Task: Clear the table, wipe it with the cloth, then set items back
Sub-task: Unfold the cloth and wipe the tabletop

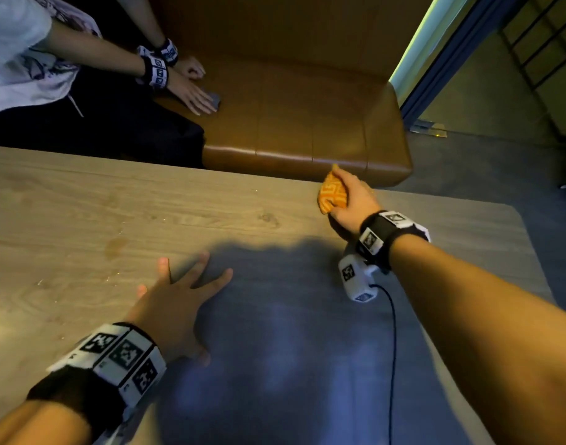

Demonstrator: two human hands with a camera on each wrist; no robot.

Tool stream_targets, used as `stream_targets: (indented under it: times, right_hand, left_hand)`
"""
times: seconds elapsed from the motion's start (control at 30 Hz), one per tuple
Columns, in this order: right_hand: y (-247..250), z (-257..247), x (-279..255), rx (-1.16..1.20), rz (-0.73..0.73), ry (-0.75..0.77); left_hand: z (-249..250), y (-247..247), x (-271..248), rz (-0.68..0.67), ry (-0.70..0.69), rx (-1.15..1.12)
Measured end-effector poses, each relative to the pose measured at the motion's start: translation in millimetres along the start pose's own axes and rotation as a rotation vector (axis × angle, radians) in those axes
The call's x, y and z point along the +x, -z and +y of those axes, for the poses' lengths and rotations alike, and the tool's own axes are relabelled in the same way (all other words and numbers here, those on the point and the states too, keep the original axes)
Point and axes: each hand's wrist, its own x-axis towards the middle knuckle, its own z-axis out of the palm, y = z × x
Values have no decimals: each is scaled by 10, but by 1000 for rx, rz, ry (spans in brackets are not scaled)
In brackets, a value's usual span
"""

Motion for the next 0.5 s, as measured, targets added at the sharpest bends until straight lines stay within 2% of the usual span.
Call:
stream_targets:
  times: [0.07,0.13,0.2,0.37,0.5]
  right_hand:
    - [-141,-35,-9,-246,-117,44]
    - [-236,-156,-209,-243,-263,111]
    - [-314,-233,-530,-256,-324,187]
    - [-556,-177,-1720,-159,-339,398]
    - [-759,-245,-2787,-129,-445,477]
  left_hand:
    - [3,19,-4,-7,5,26]
    - [5,20,2,-15,1,53]
    - [13,33,-15,-22,3,29]
    - [50,112,-62,-39,3,-10]
    - [82,-32,-245,73,-38,-57]
